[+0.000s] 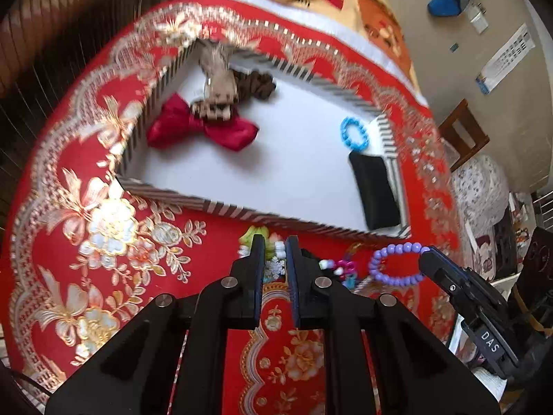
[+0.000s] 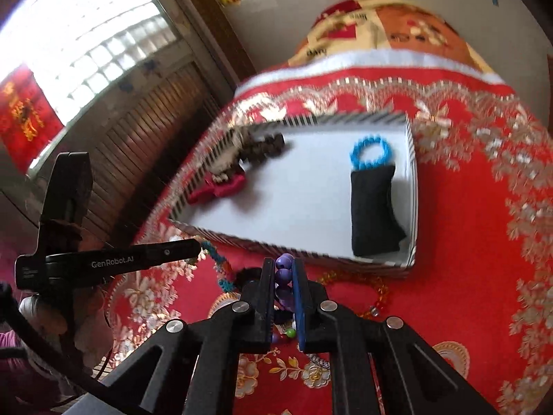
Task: Organize jewelry
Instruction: 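Grasp the flower bead bracelet with the left gripper while the right grasps the purple bead bracelet, then lower both bracelets into the white tray and open both grippers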
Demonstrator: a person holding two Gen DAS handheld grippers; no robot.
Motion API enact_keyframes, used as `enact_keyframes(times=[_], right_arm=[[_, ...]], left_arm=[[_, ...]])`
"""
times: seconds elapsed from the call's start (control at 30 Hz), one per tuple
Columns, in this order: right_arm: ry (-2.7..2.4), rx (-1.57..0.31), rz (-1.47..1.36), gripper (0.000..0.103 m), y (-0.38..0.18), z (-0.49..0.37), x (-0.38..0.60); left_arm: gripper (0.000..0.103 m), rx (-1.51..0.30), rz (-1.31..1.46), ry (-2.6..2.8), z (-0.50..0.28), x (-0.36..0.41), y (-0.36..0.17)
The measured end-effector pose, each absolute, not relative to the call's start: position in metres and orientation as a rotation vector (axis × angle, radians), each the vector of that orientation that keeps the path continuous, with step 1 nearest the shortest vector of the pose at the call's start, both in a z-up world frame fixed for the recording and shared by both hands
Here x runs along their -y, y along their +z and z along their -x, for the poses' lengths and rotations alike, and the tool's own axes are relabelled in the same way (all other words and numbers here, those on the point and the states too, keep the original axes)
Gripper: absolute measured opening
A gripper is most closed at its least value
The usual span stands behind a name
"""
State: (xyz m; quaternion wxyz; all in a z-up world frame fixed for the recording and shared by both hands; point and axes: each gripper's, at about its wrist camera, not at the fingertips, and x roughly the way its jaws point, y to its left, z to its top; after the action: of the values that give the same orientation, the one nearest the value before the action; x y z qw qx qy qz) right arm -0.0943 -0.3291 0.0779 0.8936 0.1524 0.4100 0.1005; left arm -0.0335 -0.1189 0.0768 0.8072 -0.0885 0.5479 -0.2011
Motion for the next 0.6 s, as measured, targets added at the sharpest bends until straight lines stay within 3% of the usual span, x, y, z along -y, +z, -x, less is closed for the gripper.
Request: enact_keyframes(times=[0.6], right_arm=[[0.211, -0.754, -0.289, 0.009, 0.123, 0.091, 0.340]], left_arm=[[0.011, -1.029, 0.181, -0.440, 0.027, 0.120, 0.144]])
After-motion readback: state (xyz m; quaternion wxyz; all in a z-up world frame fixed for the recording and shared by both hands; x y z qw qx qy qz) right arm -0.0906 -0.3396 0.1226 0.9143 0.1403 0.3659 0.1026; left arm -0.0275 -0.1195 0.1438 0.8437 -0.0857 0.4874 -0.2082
